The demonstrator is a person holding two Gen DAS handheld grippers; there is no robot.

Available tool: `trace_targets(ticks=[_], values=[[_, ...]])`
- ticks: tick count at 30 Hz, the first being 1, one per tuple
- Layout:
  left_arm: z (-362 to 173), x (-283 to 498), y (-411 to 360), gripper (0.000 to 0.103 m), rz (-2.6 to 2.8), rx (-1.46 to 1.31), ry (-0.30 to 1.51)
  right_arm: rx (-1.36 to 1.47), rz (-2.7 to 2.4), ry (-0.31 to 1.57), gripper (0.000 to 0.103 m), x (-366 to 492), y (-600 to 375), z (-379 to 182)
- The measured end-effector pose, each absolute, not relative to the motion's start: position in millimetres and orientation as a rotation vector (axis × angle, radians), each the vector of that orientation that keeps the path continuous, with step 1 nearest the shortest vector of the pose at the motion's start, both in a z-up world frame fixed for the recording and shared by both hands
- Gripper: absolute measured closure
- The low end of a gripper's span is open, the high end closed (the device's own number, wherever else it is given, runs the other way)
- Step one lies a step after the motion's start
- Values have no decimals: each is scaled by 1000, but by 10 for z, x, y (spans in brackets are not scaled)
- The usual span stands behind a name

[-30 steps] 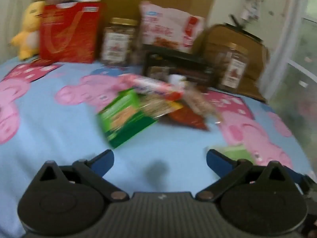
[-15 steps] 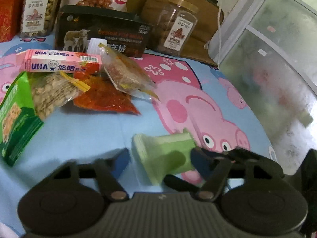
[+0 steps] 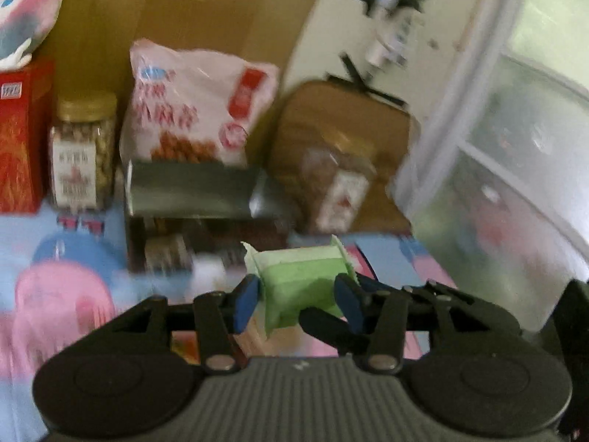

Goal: Organize snacks
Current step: 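Lower the light green pack into the open dark tin and open the left gripper, then grasp the pink UHA candy box with the right gripper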

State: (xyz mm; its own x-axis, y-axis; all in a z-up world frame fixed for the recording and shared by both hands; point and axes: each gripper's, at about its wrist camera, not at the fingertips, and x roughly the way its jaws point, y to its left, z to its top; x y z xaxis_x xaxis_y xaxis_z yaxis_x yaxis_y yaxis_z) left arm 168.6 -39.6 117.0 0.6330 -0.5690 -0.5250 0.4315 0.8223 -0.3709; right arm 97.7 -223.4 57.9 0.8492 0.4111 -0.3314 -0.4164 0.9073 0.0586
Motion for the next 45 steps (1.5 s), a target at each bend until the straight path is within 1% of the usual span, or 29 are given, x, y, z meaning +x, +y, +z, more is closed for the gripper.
trace_targets(ticks=[5, 7, 8, 9, 10, 13, 17, 19, 23, 28, 31, 34, 37, 39, 40, 42, 45], values=[[1102, 2523, -358, 57, -494, -297, 700, 38, 436, 370, 55, 2081, -2295, 629], [1040, 2770, -369, 57, -464, -309, 714, 29, 432, 381, 55, 2296, -2254, 580], [992, 2860, -380, 56, -451, -305, 722, 24, 433, 395, 54, 2466, -2222, 548], [946, 2955, -386, 52, -433, -303, 733, 17, 435, 412, 53, 2626, -2203, 504], [895, 3047, -384, 51, -414, -303, 750, 14, 437, 414, 53, 2525, -2263, 419], [783, 3151, -286, 51, -379, -303, 759, 37, 425, 457, 52, 2714, -2372, 331], [706, 3243, -178, 51, -338, -283, 749, 146, 362, 414, 49, 2727, -2746, 358], [652, 3284, -184, 52, -320, -270, 776, 176, 328, 431, 49, 2795, -2846, 349], [648, 3212, -275, 52, -306, -187, 758, 281, 300, 536, 46, 2978, -2958, 177], [611, 3094, -303, 53, -320, -132, 791, 301, 312, 558, 45, 2820, -2853, 245], [591, 2983, -323, 53, -299, -77, 774, 274, 335, 552, 45, 2681, -2736, 268], [689, 2871, -204, 53, -321, -128, 780, 243, 317, 525, 46, 2541, -2699, 319], [888, 2582, 68, 50, -353, -184, 719, 276, 271, 449, 46, 2242, -2771, 472], [972, 2344, 307, 40, -346, -204, 671, 307, 306, 422, 46, 1993, -2764, 546], [985, 2249, 411, 38, -339, -210, 653, 310, 331, 421, 46, 1903, -2725, 559], [945, 2071, 608, 37, -318, -217, 650, 283, 409, 430, 46, 1720, -2578, 556], [777, 1862, 841, 37, -279, -255, 700, 198, 523, 484, 46, 1653, -2231, 512]])
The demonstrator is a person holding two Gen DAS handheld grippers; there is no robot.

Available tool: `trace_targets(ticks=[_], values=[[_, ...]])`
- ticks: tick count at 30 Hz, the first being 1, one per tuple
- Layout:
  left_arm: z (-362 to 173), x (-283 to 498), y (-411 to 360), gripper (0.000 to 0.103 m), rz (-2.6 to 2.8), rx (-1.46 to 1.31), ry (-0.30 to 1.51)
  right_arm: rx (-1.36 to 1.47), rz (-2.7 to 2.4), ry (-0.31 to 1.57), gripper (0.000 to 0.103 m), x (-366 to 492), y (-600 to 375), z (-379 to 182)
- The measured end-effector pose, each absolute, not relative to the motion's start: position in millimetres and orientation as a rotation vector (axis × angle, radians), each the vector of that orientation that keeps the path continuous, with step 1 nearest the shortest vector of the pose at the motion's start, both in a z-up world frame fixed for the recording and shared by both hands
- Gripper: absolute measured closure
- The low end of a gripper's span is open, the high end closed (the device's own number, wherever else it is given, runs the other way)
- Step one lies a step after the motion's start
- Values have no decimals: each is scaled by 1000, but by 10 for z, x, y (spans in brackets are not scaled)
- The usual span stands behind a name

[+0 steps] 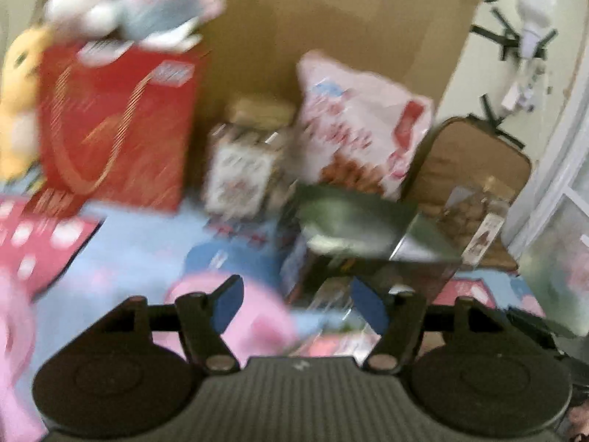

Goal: Organize snacks
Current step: 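Grasp the pink UHA candy box with the right gripper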

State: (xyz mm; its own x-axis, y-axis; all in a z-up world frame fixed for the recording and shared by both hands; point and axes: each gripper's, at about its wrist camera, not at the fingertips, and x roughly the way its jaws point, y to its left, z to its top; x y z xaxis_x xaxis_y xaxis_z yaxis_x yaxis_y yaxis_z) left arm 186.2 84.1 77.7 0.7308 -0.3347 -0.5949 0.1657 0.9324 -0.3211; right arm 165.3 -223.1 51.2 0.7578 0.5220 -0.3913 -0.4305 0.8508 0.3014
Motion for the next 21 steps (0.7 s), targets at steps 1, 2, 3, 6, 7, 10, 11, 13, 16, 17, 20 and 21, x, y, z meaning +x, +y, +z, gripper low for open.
trace_targets(ticks=[1, 2, 3, 6, 7, 10, 11, 13, 16, 17, 20, 21], values=[[712, 1804, 902, 37, -270, -272, 717, 164, 548, 494, 46, 1661, -2116, 503], [663, 1751, 959, 37, -266, -288, 728, 115, 570, 506, 46, 1680, -1964, 493], [615, 1709, 1003, 37, -261, -302, 734, 87, 585, 513, 46, 1708, -1848, 492], [475, 1615, 1122, 37, -251, -360, 762, -2, 608, 532, 46, 1874, -1519, 488], [430, 1586, 1146, 37, -256, -382, 769, -47, 599, 545, 46, 1941, -1447, 463], [365, 1488, 1170, 37, -288, -397, 773, -70, 646, 667, 46, 2186, -1368, 319], [349, 1446, 1160, 37, -297, -392, 768, -63, 670, 714, 46, 2210, -1381, 300], [325, 1401, 1130, 37, -325, -376, 769, -143, 671, 732, 53, 2071, -1369, 249], [309, 1394, 1058, 37, -359, -369, 771, -199, 642, 711, 52, 1792, -1422, 237], [309, 1409, 1030, 37, -364, -370, 769, -185, 644, 702, 52, 1722, -1461, 248], [335, 1506, 962, 37, -381, -384, 770, -124, 614, 690, 50, 1600, -1598, 246], [353, 1518, 936, 37, -391, -393, 770, -112, 604, 679, 47, 1523, -1638, 241]])
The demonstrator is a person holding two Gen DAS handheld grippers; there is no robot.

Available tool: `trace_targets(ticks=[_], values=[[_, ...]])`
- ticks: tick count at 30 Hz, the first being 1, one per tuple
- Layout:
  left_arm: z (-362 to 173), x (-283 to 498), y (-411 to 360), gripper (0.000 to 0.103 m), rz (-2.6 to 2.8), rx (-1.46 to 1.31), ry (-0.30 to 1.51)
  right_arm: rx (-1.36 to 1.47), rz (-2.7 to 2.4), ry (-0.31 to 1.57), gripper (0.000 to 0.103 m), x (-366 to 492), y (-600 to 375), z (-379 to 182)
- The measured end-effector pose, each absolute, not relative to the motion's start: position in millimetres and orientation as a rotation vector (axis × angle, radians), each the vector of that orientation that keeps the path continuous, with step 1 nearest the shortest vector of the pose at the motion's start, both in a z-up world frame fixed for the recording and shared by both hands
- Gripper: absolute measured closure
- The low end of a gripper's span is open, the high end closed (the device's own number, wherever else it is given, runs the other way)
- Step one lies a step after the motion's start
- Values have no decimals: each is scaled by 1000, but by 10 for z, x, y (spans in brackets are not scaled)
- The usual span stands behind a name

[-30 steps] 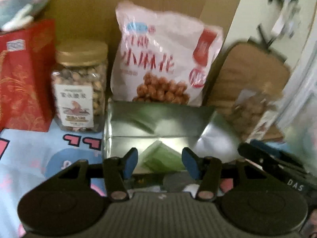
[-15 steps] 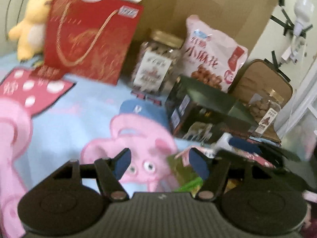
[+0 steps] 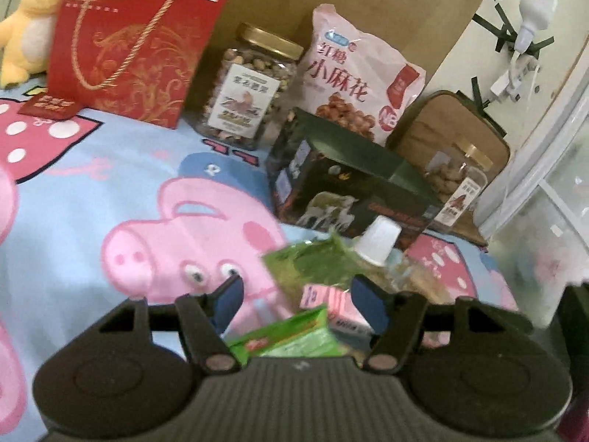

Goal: Organize snacks
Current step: 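Grasp the pink UHA candy box with the right gripper, then carry the pink candy box into the dark tin and release it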

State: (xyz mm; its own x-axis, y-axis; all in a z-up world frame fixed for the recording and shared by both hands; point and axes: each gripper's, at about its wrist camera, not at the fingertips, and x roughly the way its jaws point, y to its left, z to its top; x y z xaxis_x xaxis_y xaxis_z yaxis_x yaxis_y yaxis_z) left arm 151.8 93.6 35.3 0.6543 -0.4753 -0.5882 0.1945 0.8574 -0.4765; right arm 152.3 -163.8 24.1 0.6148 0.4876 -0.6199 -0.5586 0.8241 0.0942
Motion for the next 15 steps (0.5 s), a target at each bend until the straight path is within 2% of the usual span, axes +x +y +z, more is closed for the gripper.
trace_targets(ticks=[4, 6, 8, 11, 14, 15], values=[[444, 1533, 797, 37, -439, -380, 756, -73, 567, 626, 46, 1294, -1766, 284], [460, 1569, 726, 30, -435, -341, 762, -77, 557, 614, 46, 1210, -1765, 279], [440, 1630, 683, 30, -424, -315, 779, -91, 535, 609, 46, 1146, -1774, 259], [391, 1700, 613, 35, -450, -315, 838, -103, 511, 598, 46, 1046, -1770, 233], [303, 1747, 527, 45, -470, -301, 912, -127, 503, 593, 47, 1005, -1794, 218], [267, 1755, 517, 51, -472, -309, 930, -132, 501, 595, 47, 1010, -1787, 209]])
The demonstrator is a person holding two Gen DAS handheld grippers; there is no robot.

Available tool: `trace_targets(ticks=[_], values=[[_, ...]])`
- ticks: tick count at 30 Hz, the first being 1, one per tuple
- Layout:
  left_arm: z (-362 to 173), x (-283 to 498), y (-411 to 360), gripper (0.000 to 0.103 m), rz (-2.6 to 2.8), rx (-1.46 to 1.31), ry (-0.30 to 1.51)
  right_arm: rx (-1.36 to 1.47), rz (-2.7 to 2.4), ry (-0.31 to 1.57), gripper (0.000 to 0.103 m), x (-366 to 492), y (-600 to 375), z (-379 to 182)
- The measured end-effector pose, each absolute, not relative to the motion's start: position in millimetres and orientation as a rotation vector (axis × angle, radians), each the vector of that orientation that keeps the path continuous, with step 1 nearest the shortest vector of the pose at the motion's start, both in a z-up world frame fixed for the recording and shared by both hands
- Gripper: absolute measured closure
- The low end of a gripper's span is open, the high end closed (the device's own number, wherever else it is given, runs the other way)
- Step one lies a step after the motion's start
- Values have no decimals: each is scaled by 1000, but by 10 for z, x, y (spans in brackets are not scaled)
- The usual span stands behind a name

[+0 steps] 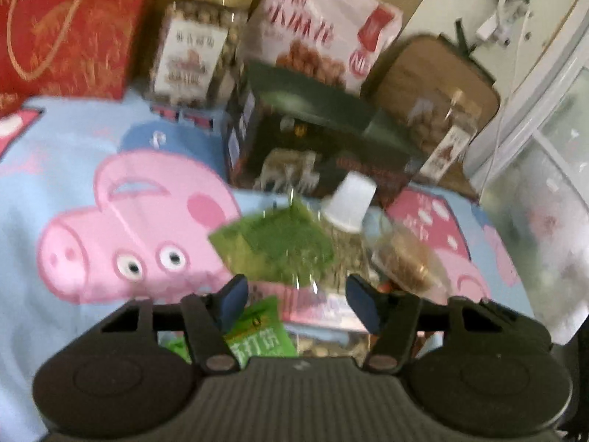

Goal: Organize snacks

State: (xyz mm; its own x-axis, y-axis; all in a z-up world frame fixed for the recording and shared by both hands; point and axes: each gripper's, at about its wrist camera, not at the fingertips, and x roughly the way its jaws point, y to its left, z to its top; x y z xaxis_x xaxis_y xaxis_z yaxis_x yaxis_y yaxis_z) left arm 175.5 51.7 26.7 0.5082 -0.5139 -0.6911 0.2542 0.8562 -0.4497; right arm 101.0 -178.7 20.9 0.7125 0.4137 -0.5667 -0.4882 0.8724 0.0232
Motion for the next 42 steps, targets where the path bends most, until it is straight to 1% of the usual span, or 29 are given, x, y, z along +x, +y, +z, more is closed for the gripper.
trace_targets(ticks=[1, 2, 3, 7, 12, 18, 20, 23, 26, 28, 29, 30, 31, 33, 37, 39, 42], values=[[226, 1759, 506, 56, -482, -323, 951, -131, 504, 601, 49, 1022, -1788, 198], [194, 1746, 496, 56, -487, -340, 964, -126, 505, 603, 52, 1033, -1790, 189], [192, 1722, 492, 56, -477, -345, 963, -128, 506, 600, 64, 1038, -1791, 186], [367, 1694, 505, 58, -478, -333, 922, -104, 504, 591, 65, 1042, -1806, 238], [795, 1748, 524, 58, -488, -325, 812, -75, 486, 489, 65, 1049, -1835, 515], [1152, 2251, 379, 58, -445, -327, 700, -110, 476, 382, 65, 1501, -1870, 826], [1145, 2513, 305, 58, -424, -339, 699, -111, 465, 378, 64, 1788, -1907, 867], [1017, 2846, 212, 57, -398, -367, 724, -80, 452, 420, 64, 2184, -1973, 840], [849, 3081, 150, 58, -382, -382, 759, -83, 432, 465, 63, 2483, -1999, 701], [753, 3172, 79, 57, -370, -365, 772, -100, 418, 486, 60, 2547, -1981, 591], [718, 3193, 63, 55, -361, -357, 775, -108, 407, 494, 60, 2583, -1978, 538], [696, 3200, 40, 51, -355, -351, 775, -113, 396, 492, 58, 2598, -1980, 516], [683, 3193, 29, 51, -360, -348, 772, -114, 383, 484, 48, 2594, -2000, 500], [702, 3129, 42, 51, -363, -335, 749, -100, 362, 443, 41, 2532, -2071, 535], [827, 2845, 193, 51, -382, -355, 676, -18, 321, 386, 41, 2266, -2280, 625], [845, 2628, 260, 51, -384, -339, 644, 73, 386, 433, 41, 2147, -2340, 574], [769, 2401, 270, 51, -348, -288, 654, 46, 429, 536, 42, 2091, -2173, 372]])
